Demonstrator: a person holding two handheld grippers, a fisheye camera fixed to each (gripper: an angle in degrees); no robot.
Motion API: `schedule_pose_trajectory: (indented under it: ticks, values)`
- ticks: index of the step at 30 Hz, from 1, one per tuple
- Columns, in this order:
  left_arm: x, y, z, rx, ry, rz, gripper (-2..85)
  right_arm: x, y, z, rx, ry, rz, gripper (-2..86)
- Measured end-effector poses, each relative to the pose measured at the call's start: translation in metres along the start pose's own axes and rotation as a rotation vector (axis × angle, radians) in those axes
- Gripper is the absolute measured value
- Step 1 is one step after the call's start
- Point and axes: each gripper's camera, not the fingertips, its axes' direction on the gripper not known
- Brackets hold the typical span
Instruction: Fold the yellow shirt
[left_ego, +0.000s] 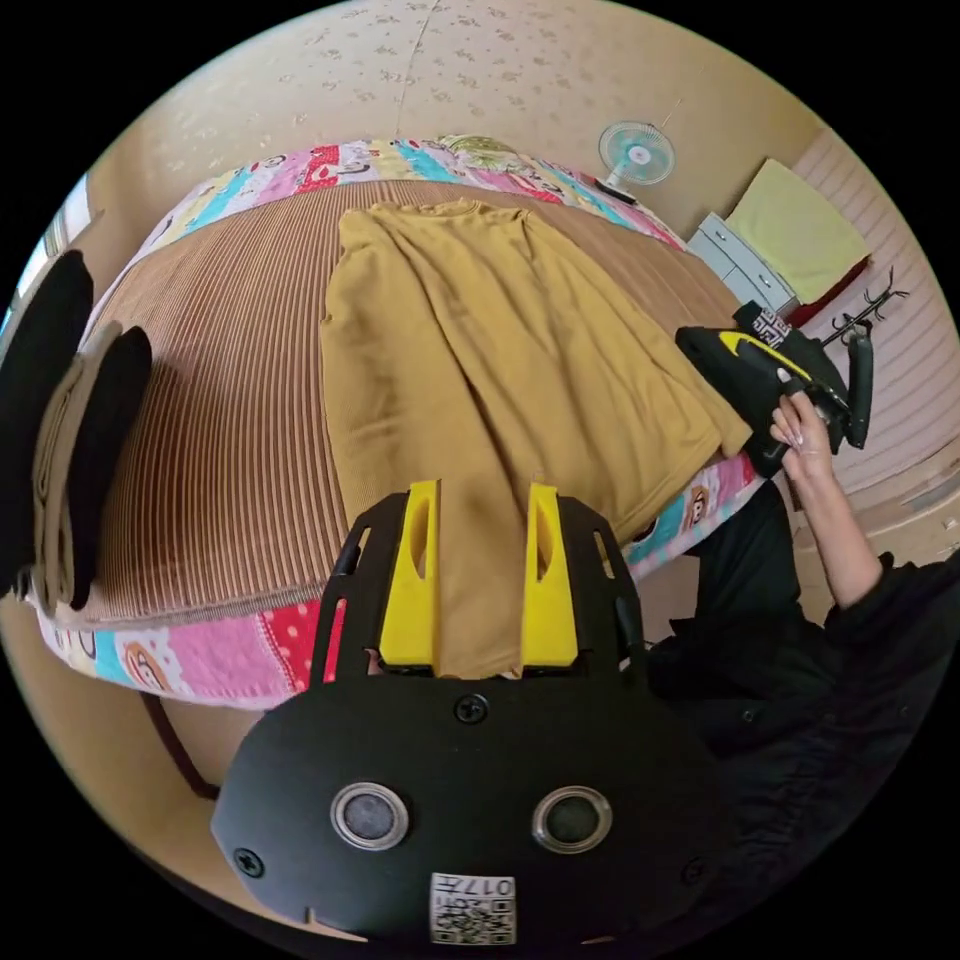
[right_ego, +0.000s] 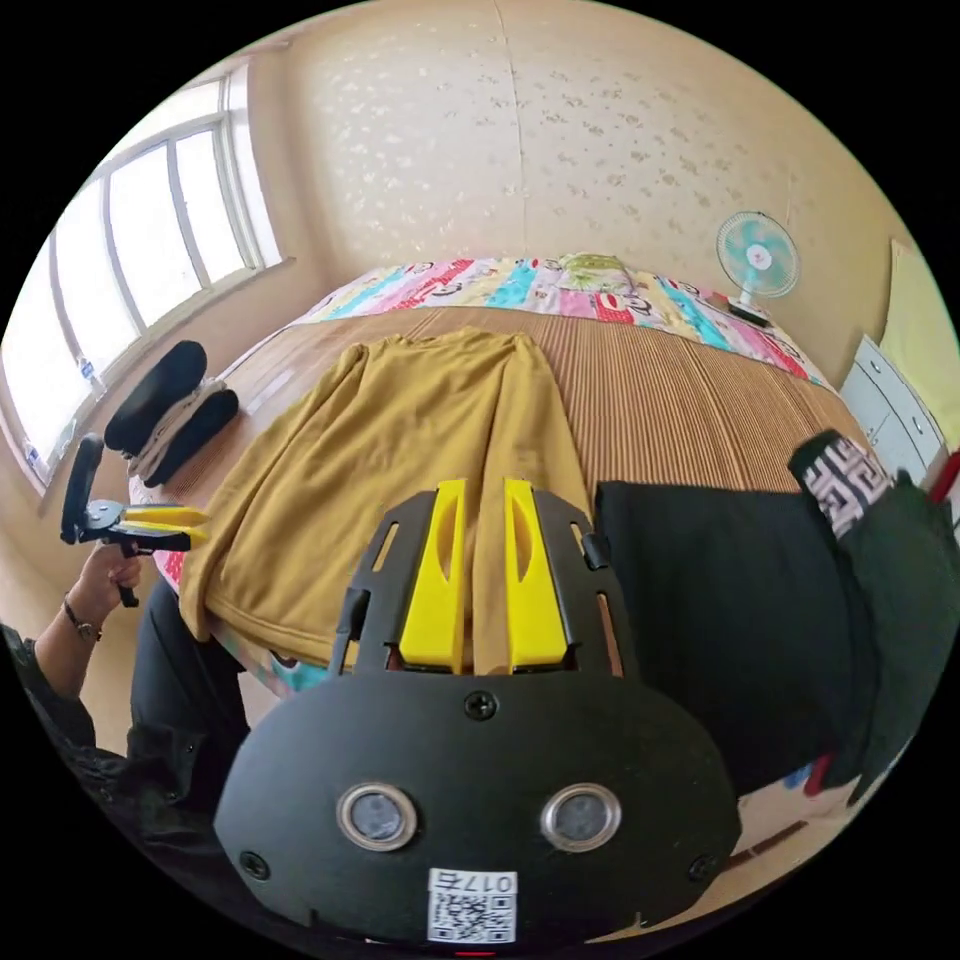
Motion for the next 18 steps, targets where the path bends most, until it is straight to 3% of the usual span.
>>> schedule_pose_trajectory:
  ticks: [5, 8, 10, 13, 14, 16, 18]
  values:
    - [-0.023, 0.027, -0.015, -0.003, -0.019, -0.039, 9.3, 0.073, 0.027, -0.035, -0.032, -0.046, 0.261, 7.5]
    - [-0.072, 0.033, -0.054, 0.02, 0.183, -0.104, 3.6, 0.088, 0.012, -0.028, -0.151, -0.014, 0.218, 8.6]
    - [-0.145, 0.061, -0.112, 0.245, 0.49, -0.257, 2.8, 0.086, -0.004, -0.03, -0.189, -0.063, 0.155, 9.4]
    - [-0.238, 0.127, -0.191, 0.652, 0.753, -0.418, 2.8, 0.079, -0.019, -0.029, -0.234, -0.085, 0.086, 10.3]
    - [-0.256, 0.143, -0.205, 0.729, 0.781, -0.461, 2.7, 0.079, -0.021, -0.027, -0.247, -0.084, 0.082, 10.5]
    - [-0.312, 0.222, -0.252, 1.059, 0.785, -0.619, 1.1, 0.088, -0.025, -0.012, -0.302, -0.122, 0.097, 11.7]
    - [-0.329, 0.272, -0.284, 1.212, 0.702, -0.686, 0.1, 0.098, -0.027, -0.001, -0.341, -0.18, 0.113, 12.3]
